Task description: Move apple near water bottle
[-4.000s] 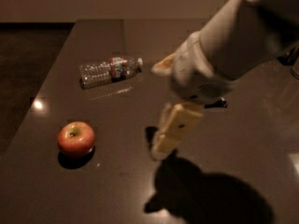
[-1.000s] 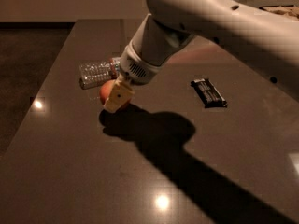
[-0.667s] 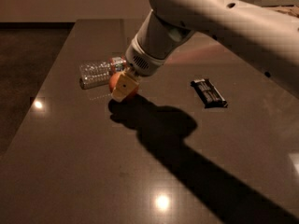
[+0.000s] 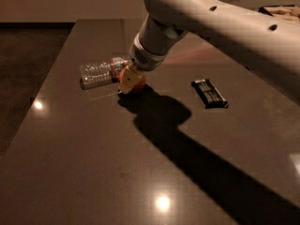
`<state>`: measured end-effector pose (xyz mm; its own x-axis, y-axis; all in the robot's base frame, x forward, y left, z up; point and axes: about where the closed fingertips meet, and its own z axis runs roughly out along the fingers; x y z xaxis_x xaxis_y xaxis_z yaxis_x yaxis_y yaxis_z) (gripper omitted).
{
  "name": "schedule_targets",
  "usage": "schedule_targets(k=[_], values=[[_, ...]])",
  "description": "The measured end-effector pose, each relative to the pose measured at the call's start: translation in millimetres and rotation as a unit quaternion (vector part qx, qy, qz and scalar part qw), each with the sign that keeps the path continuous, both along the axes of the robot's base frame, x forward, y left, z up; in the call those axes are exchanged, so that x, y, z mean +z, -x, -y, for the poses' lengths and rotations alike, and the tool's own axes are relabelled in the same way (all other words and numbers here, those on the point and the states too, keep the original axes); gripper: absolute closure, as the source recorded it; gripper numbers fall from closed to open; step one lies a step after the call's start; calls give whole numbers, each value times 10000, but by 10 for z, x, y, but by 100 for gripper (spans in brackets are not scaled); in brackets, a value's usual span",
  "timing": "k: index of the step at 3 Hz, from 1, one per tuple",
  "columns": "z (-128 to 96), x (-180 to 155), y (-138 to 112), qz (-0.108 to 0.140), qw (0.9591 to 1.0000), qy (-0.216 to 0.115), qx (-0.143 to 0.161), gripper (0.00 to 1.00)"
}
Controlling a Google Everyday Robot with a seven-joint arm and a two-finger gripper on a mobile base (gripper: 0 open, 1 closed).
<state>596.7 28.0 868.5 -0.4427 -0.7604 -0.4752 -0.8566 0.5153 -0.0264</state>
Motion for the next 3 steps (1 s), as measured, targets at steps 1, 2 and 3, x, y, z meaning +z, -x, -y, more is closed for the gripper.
schedule_targets(k=[1, 2, 3], values=[[-62, -24, -118, -48, 9999, -48, -119, 59], [-73, -26, -114, -50, 9999, -47, -112, 35], [-85, -27, -108, -52, 9999, -43, -99, 12]])
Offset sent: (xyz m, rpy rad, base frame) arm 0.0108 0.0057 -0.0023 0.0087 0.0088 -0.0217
